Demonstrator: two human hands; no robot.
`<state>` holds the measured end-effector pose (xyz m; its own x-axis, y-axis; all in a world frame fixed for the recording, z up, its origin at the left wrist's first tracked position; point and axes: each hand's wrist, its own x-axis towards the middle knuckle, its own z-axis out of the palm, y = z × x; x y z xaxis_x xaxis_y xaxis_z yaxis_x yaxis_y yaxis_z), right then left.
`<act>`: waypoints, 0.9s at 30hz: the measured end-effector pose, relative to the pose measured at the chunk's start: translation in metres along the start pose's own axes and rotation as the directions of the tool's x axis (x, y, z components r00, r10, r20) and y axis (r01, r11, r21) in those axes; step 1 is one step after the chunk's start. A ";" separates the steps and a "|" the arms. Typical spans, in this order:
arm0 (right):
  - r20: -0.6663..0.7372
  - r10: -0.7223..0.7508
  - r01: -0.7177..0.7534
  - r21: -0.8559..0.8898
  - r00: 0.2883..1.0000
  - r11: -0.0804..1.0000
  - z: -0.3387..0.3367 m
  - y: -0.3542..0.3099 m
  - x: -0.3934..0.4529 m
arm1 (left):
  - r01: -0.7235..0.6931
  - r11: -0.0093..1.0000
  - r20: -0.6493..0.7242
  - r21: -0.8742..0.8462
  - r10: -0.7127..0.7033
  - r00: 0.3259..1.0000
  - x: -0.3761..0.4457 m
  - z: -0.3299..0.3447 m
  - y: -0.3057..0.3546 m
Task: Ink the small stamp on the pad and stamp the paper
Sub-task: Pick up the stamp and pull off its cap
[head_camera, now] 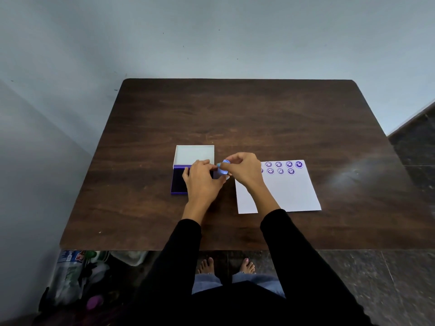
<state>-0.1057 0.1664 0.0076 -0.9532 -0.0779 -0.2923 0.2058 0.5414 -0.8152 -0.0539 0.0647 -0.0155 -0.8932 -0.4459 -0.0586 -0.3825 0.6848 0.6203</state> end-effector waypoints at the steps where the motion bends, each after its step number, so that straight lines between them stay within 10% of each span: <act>1: -0.018 0.005 -0.005 0.015 1.000 1.000 0.000 0.001 0.000 | 0.005 1.000 0.005 0.000 -0.005 1.000 0.000 0.001 0.000; 27: 0.092 -0.163 0.163 0.005 0.982 0.987 -0.009 0.004 0.002 | 0.122 0.991 0.035 0.051 -0.124 0.992 -0.004 0.017 0.002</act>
<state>-0.1092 0.1755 0.0085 -0.9495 -0.2416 -0.2002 0.0484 0.5175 -0.8543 -0.0547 0.0777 -0.0270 -0.8467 -0.5068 -0.1619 -0.4998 0.6536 0.5683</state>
